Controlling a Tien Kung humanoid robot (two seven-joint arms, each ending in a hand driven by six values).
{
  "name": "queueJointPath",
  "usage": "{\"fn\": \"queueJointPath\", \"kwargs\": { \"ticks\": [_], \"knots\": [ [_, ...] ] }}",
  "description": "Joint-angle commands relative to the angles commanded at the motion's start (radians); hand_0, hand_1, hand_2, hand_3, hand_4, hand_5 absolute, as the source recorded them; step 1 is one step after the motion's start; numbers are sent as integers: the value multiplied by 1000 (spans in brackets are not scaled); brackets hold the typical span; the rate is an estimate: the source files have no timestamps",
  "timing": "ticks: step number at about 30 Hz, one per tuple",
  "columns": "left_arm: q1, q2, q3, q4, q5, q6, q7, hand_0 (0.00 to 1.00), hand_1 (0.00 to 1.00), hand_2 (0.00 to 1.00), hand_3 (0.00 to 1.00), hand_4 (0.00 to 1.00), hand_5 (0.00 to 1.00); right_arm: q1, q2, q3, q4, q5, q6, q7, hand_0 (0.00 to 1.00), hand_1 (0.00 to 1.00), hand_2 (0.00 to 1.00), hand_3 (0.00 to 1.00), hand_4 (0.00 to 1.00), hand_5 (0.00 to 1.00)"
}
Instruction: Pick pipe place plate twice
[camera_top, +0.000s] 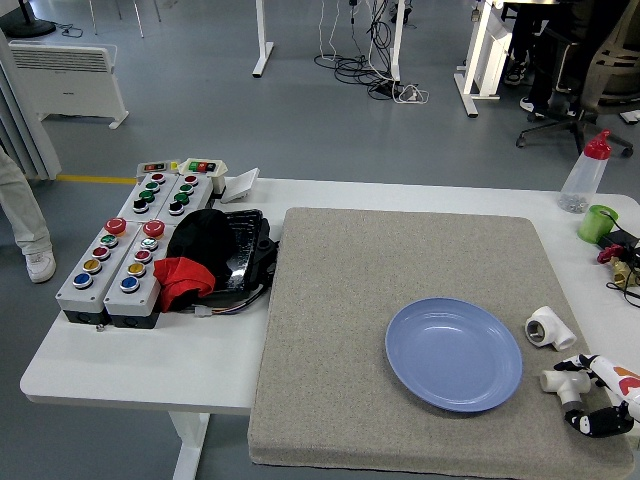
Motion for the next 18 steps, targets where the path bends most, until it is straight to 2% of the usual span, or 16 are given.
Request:
{"fn": "queueJointPath", "kwargs": {
  "ticks": [3, 4, 9, 10, 18],
  "knots": [
    [0, 0, -2, 0, 2, 0, 2, 608, 574, 594, 631, 596, 998, 2, 1, 0, -4, 3, -3, 4, 732, 722, 752, 750, 720, 185],
    [1, 0, -2, 0, 2, 0, 2, 608, 574, 594, 630, 597, 998, 2, 1, 0, -5, 3, -4, 5, 644, 673, 700, 725, 681, 143],
    [1, 0, -1, 1, 0, -1, 1, 608, 574, 594, 630, 597, 998, 2, 1, 2, -4, 6, -14, 10, 644, 673, 700, 725, 681, 143],
    [1, 0, 0, 1, -1, -1, 0, 608, 574, 594, 631, 597, 998, 2, 1, 3, -3, 7, -15, 11, 595, 640, 673, 705, 672, 147],
    [-3, 0, 4, 2, -9, -1, -3, 608, 576, 594, 631, 596, 998, -1, -2, 19, 9, 21, -28, 21, 577, 625, 660, 699, 662, 146]
  ]
}}
